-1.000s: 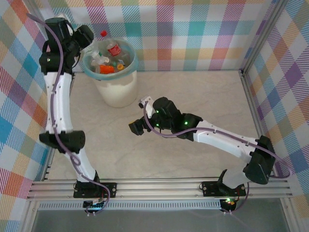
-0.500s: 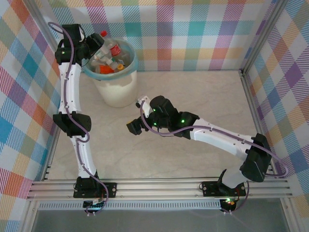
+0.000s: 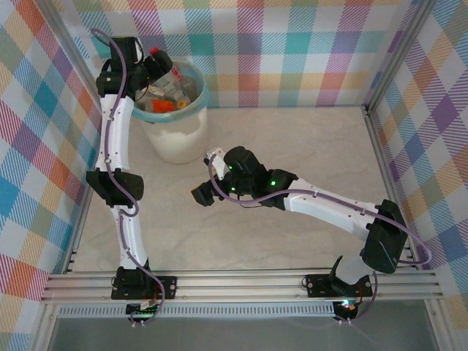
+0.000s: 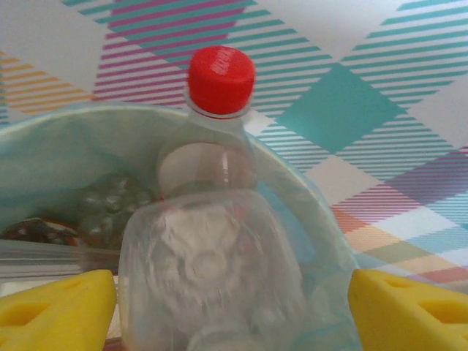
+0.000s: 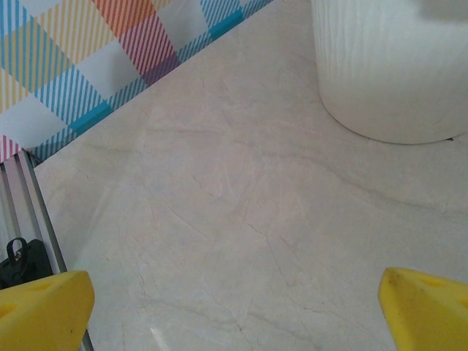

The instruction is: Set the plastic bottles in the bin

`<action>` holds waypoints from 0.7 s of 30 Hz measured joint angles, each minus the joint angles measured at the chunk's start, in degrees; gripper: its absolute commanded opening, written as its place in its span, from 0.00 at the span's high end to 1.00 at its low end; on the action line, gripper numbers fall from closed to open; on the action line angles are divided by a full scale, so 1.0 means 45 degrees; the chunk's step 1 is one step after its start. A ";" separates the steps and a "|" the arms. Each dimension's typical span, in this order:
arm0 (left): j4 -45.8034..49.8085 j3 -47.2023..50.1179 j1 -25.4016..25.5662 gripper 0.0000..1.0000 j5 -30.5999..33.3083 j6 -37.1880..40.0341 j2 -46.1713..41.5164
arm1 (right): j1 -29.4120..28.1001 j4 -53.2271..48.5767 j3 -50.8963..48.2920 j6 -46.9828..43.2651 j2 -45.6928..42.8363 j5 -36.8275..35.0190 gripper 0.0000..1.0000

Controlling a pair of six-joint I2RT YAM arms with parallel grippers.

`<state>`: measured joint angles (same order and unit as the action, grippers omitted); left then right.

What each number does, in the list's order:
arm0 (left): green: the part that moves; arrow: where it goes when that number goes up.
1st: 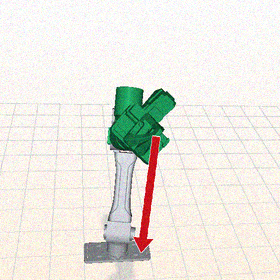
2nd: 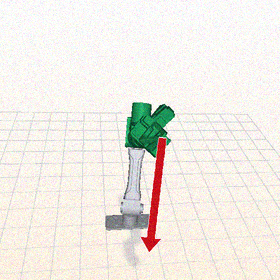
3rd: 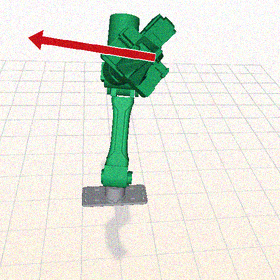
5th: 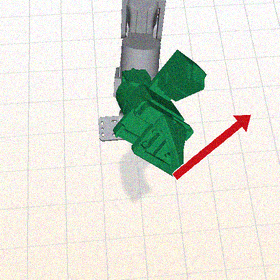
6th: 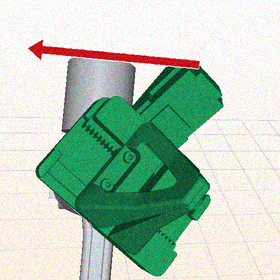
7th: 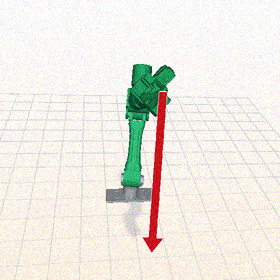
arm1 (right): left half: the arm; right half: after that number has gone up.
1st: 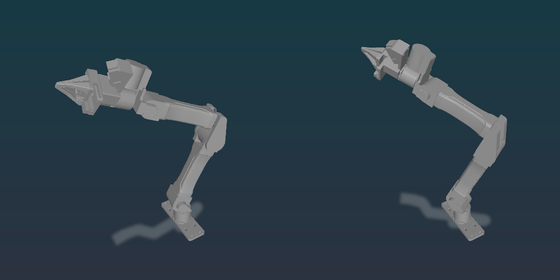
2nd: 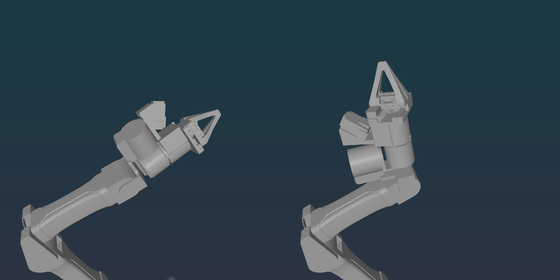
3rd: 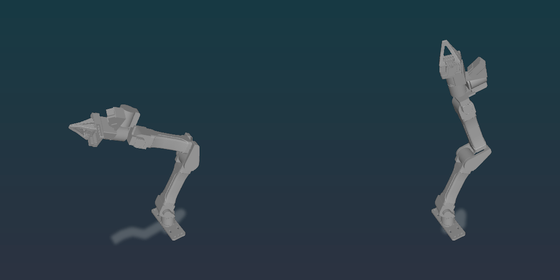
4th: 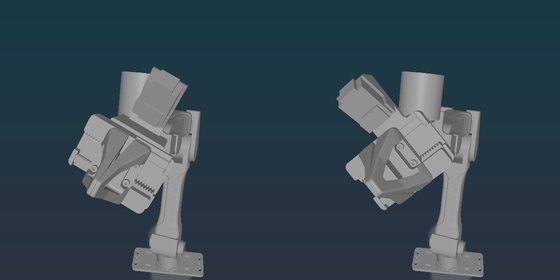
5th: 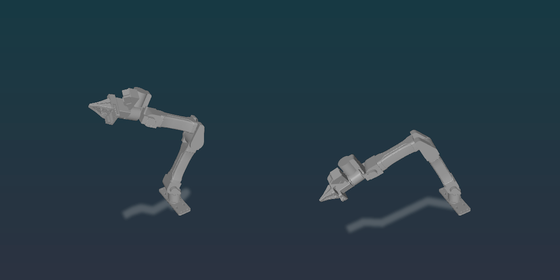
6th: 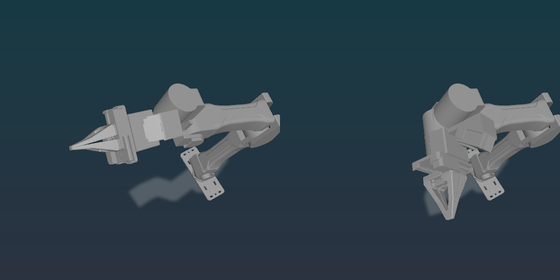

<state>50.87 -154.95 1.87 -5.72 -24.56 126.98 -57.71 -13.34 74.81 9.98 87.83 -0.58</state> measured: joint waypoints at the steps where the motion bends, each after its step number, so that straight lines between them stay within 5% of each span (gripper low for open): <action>1: 0.0015 0.0005 0.0000 0.16 0.0345 0.0010 -0.0049 | 0.0000 -0.0019 0.0000 0.0000 0.0000 0.0000 0.00; 9: -0.0112 0.0151 0.0000 0.30 0.1943 0.0505 -0.1282 | 0.0000 -0.0092 0.0000 0.0005 0.0000 0.0005 0.00; 21: -0.0393 0.0107 0.0539 0.42 0.0835 0.1307 -0.0121 | 0.0000 -0.0243 0.0000 0.0005 0.0000 0.0058 0.00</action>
<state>49.10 -154.47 4.29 -1.96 -18.68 126.43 -57.71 -14.44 74.81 10.00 87.83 -0.32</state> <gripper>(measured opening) 0.585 0.997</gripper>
